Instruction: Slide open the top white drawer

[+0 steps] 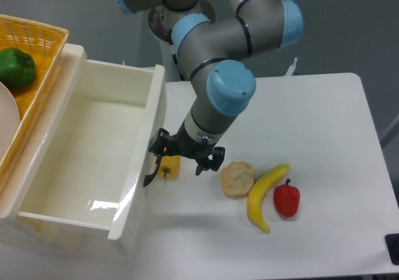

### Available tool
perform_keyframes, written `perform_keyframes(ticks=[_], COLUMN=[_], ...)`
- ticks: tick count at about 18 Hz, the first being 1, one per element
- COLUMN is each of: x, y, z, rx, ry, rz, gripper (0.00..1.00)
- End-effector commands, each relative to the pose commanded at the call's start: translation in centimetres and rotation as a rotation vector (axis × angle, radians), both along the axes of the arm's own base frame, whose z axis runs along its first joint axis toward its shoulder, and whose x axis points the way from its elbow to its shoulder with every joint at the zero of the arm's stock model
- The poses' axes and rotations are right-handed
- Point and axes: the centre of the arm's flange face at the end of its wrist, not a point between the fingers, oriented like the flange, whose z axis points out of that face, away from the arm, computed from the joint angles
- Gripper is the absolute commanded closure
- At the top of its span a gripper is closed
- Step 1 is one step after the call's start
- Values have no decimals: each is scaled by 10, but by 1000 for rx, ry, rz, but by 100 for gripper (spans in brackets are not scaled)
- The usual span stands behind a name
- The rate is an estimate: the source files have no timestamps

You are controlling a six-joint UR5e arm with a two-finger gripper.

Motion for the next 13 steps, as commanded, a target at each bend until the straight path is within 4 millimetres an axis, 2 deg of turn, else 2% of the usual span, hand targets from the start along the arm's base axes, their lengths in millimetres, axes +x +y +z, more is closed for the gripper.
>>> perform_keyframes(ticks=[3, 6, 8, 10, 11, 13], x=[-1, -20, -40, -53, -67, -89], y=[-1, -10, -21, -25, -34, -44], z=[2, 8, 10, 11, 7, -16], rx=[6, 23, 38, 31, 11, -9], ry=[7, 32, 62, 157, 203, 231], rz=[0, 26, 56, 26, -1, -94], gripper=[0, 0, 0, 0, 0, 0])
